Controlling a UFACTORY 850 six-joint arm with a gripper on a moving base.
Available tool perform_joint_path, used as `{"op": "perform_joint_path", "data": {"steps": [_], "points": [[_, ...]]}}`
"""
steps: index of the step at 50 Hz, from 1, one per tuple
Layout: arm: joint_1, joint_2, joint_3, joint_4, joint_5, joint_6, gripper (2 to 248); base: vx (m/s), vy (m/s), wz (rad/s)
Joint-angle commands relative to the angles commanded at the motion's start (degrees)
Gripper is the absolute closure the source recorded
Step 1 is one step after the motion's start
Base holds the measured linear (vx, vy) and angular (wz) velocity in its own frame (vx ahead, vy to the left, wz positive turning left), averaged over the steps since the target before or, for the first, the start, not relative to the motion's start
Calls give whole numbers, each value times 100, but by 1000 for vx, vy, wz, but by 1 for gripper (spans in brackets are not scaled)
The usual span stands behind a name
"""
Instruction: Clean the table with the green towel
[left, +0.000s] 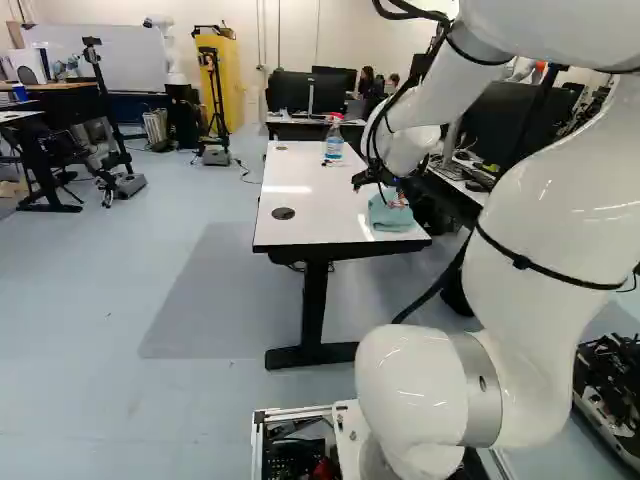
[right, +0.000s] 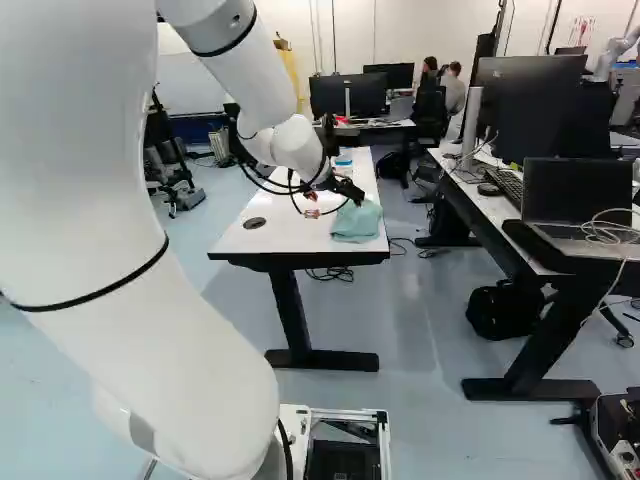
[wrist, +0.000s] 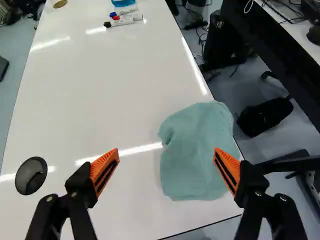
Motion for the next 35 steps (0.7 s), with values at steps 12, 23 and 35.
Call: {"op": "perform_joint_path", "data": {"steps": [12,23,35], "points": [[200,298,658,-58,813,0,3,0,0,0],[380,567,1252,-110,1546,0,3,0,0,0],[555,828,1828,-161,2257,0,3,0,0,0]]}}
